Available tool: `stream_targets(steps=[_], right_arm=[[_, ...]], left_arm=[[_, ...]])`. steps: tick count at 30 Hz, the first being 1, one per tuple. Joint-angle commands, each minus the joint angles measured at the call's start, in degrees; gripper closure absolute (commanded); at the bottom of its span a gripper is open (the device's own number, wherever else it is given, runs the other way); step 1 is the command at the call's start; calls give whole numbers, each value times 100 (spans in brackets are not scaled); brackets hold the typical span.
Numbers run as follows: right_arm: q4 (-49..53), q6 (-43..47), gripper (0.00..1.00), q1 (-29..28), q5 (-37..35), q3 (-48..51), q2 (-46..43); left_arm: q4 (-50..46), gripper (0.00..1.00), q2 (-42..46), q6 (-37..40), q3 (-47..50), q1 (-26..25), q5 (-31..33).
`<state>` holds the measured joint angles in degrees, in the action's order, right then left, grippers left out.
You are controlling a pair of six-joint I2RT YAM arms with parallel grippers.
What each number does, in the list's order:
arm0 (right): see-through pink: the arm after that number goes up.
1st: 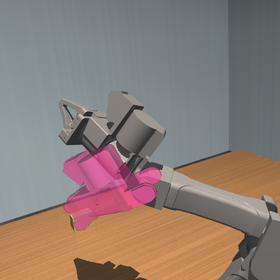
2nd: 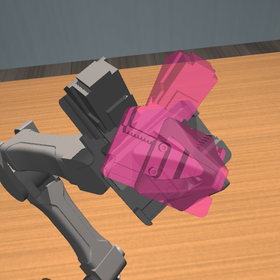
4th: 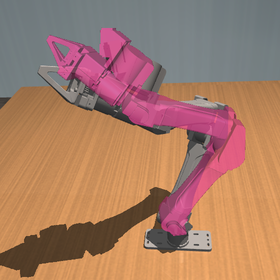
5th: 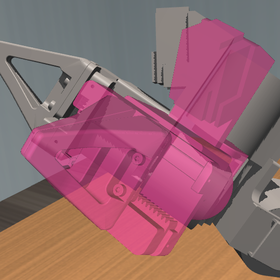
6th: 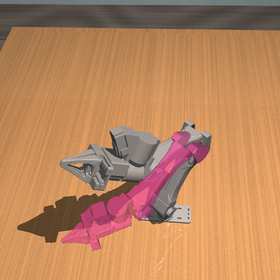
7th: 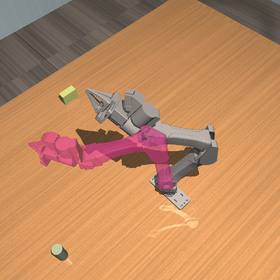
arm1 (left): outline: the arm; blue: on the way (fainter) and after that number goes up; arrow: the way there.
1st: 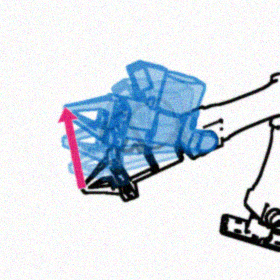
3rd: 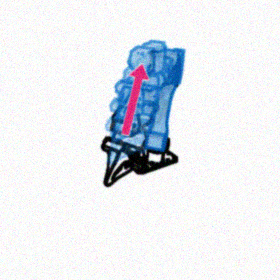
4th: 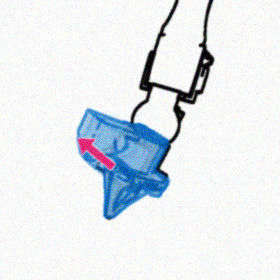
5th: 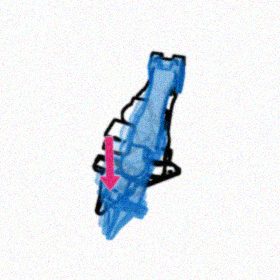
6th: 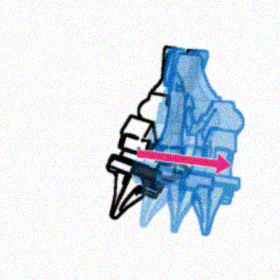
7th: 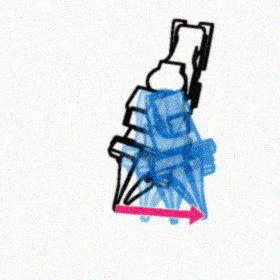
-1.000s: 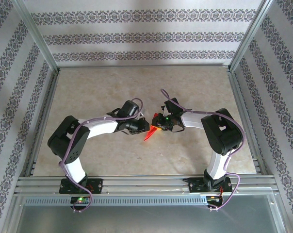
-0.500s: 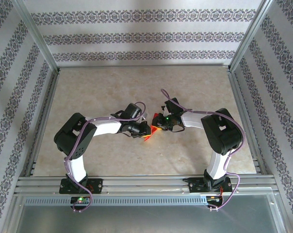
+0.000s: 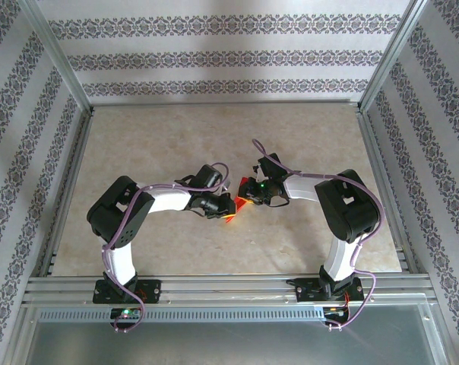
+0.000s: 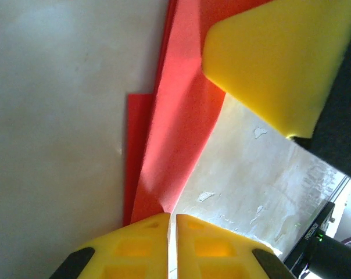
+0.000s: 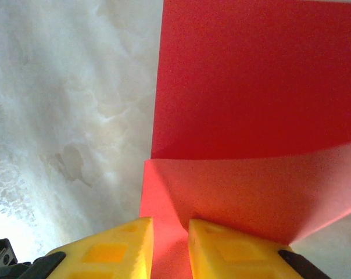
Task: Fold a paper plane with a square sheet of paper (pick it up from the middle)
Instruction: Fold the wing for the fifth time at the center of the table.
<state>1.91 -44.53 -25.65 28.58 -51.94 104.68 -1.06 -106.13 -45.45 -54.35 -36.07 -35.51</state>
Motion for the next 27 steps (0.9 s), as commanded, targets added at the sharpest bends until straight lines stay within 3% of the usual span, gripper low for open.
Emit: stream_targets(steps=[1, 27], right_arm=[[486, 121, 72, 51, -326, 149, 273], [626, 118, 72, 42, -448, 114, 395]], left_arm=[[-391, 89, -82, 83, 102, -119, 52], [-1151, 90, 139, 285, 295, -314, 355]])
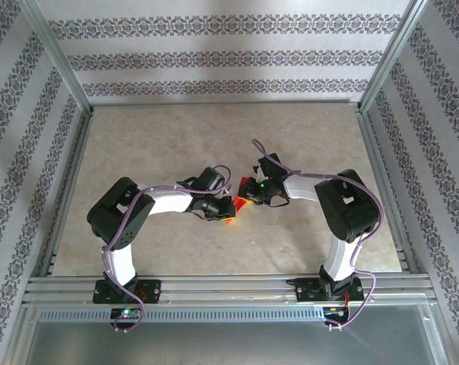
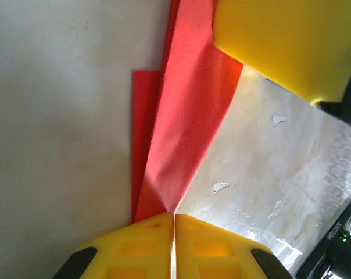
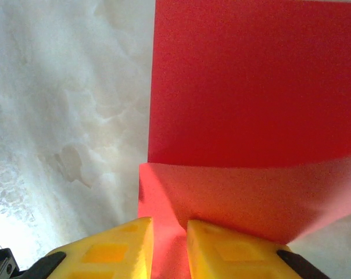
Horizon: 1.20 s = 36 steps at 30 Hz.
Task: Fold a paper plane with a square sheet of paper (pick it up from the middle)
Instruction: Fold the wing for the fifth time at the center of the table.
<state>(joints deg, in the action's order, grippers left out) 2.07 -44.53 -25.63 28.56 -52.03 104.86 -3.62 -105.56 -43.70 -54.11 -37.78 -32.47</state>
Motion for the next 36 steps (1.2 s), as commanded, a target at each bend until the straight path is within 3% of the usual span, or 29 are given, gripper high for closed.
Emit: stream_targets(steps=[1, 24, 30, 36], right_arm=[[617, 113, 72, 40, -447, 123, 387], [648, 87, 73, 18, -500, 115, 456], [640, 85, 73, 14, -483, 105, 456], [627, 84, 73, 3, -450, 80, 474]], left_arm=[[-903, 90, 116, 99, 317, -150, 54], [-1782, 93, 709, 295, 485, -309, 494], [-1297, 92, 1281, 370, -13, -224, 488], [-598, 93, 894, 137, -199, -43, 606]])
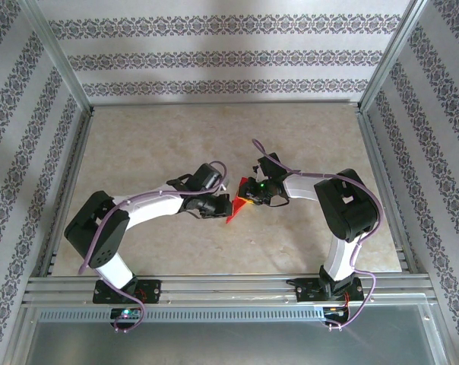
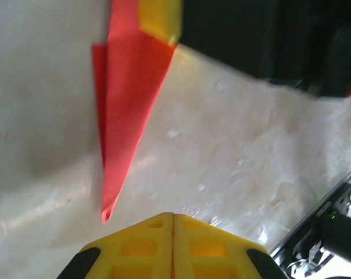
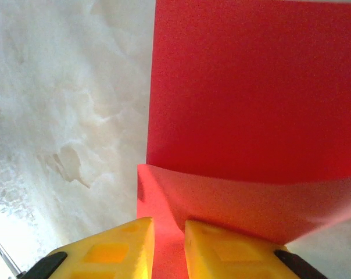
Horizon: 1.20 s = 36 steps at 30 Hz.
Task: Fold a paper plane with a square sheet of paper (pick it up from the middle)
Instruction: Fold the wing for the fifth time at the center of the table.
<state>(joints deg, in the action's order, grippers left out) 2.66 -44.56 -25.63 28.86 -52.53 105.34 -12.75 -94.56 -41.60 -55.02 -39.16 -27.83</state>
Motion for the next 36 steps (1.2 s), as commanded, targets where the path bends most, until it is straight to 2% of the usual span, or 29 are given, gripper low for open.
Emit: stream_targets(steps=[1, 6, 13, 22, 26, 30, 36], right_arm=[[562, 93, 73, 4, -470, 123, 426], [563, 94, 73, 4, -436, 112, 406], [542, 89, 73, 5, -330, 90, 350], [425, 383, 72, 57, 73, -240, -310], [420, 799, 72, 84, -91, -341, -786], [447, 1054, 72, 43, -88, -405, -768], [330, 746, 76, -286, -121, -242, -703]], left_arm=[[378, 93, -327, -85, -171, 92, 127], [613, 93, -820, -190, -334, 92, -84], [384, 96, -1142, -107, -373, 91, 123], [208, 99, -1201, -78, -109, 84, 258], [125, 100, -1206, -40, -41, 84, 253], [106, 100, -1223, -19, -38, 84, 264], [124, 100, -1249, -29, -61, 75, 263]])
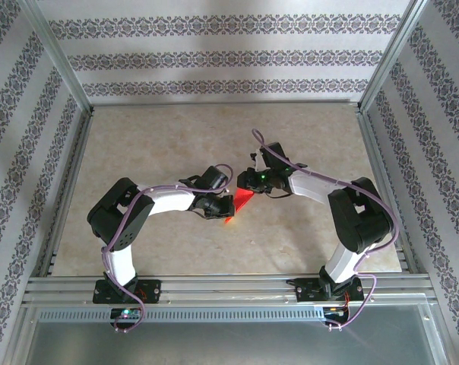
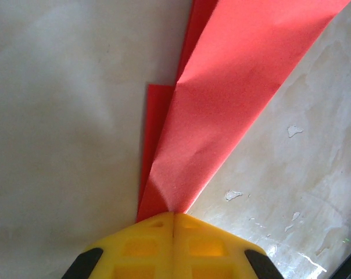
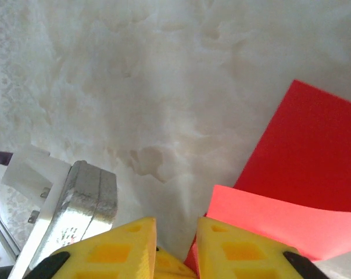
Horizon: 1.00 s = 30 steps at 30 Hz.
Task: Fold a paper plane with a square sheet of paper (pick it up from the middle)
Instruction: Fold the wing for the fifth time at the center of the table.
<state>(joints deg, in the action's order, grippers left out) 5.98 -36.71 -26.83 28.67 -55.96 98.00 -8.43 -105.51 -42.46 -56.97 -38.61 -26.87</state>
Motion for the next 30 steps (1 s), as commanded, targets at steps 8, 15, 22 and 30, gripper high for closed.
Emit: stream_targets(steps=[8, 15, 22, 30], right_arm=[[-213, -551, 87, -276, -81, 408, 197], [-165, -869, 89, -483, -178, 550, 323], [-160, -1028, 93, -578, -333, 648, 494], [-219, -788, 94, -466, -496, 676, 712]], left_arm=[[-283, 100, -126, 18, 195, 20, 181], [-206, 100, -100, -60, 246, 13, 190], [-248, 100, -89, -72, 240, 11, 215], [-317, 100, -22, -96, 320, 11, 244]])
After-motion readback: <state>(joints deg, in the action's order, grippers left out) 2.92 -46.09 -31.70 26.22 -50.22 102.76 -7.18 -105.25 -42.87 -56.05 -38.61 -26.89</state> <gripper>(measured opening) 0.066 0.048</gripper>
